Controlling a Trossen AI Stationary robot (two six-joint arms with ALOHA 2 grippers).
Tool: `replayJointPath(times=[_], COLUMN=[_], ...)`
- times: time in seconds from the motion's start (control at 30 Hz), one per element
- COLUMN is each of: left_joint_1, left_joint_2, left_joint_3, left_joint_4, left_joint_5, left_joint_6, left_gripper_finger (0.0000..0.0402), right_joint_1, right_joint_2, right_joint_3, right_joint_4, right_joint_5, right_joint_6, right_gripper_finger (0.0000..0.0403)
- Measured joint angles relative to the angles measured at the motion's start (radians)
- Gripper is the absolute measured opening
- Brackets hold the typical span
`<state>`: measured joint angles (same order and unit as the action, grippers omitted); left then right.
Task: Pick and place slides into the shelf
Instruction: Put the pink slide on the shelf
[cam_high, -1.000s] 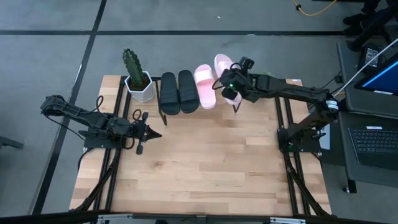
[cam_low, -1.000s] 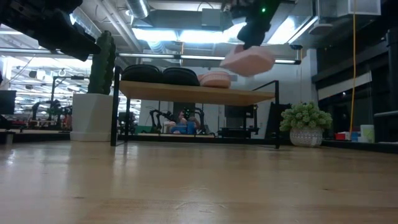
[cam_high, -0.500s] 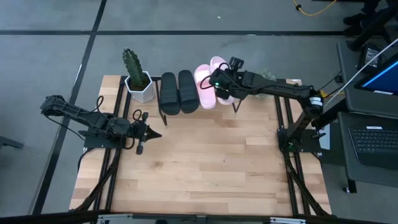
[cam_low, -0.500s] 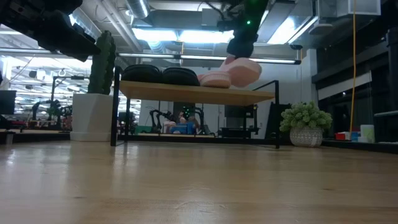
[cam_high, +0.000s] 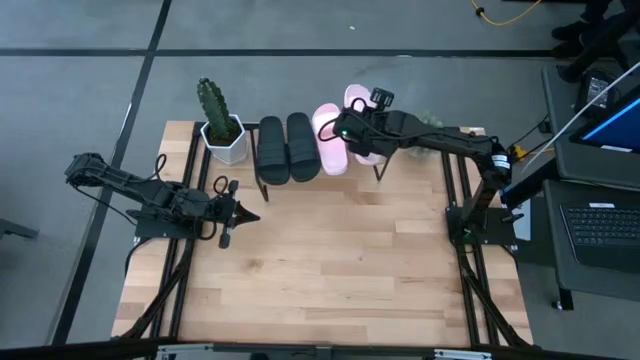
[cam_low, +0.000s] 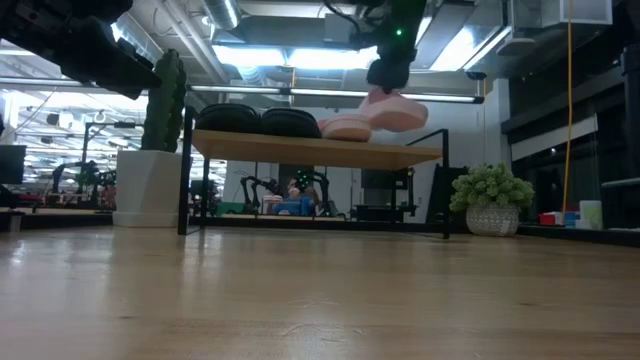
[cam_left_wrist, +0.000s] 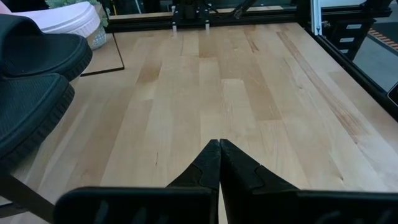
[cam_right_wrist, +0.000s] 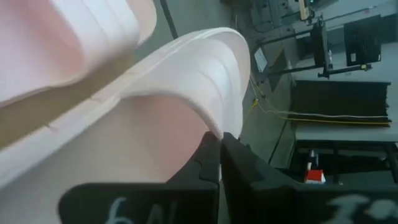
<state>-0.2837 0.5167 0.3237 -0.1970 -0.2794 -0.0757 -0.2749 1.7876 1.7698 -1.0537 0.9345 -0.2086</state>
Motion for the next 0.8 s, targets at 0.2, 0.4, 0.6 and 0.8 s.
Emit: replayJointPath(times=[0.2,0.4,0.6,0.8], left_joint_1=[0.000,0.000,0.000,0.000], left_joint_2=[0.000,0.000,0.000,0.000], left_joint_3=[0.000,0.000,0.000,0.000], left_joint_4=[-0.004,-0.005,-0.005,-0.005], left_joint_5=[0.000,0.000,0.000,0.000], left_joint_6=[0.000,0.000,0.000,0.000], left_gripper_finger=[0.0000,0.0000,0.0000,0.0000], right_joint_1=[0.000,0.000,0.000,0.000], right_joint_2=[-0.001,-0.001,-0.001,-0.001], right_joint_3=[0.011,0.011,0.011,0.010], right_joint_4=[-0.020,-0.040,-0.044,-0.044], right_joint_5=[-0.002,-0.004,-0.004,-0.021], right_joint_6=[0.005,0.012,0.017,0.018], right_gripper_finger=[0.0003,0.0003,0.0003,0.0003])
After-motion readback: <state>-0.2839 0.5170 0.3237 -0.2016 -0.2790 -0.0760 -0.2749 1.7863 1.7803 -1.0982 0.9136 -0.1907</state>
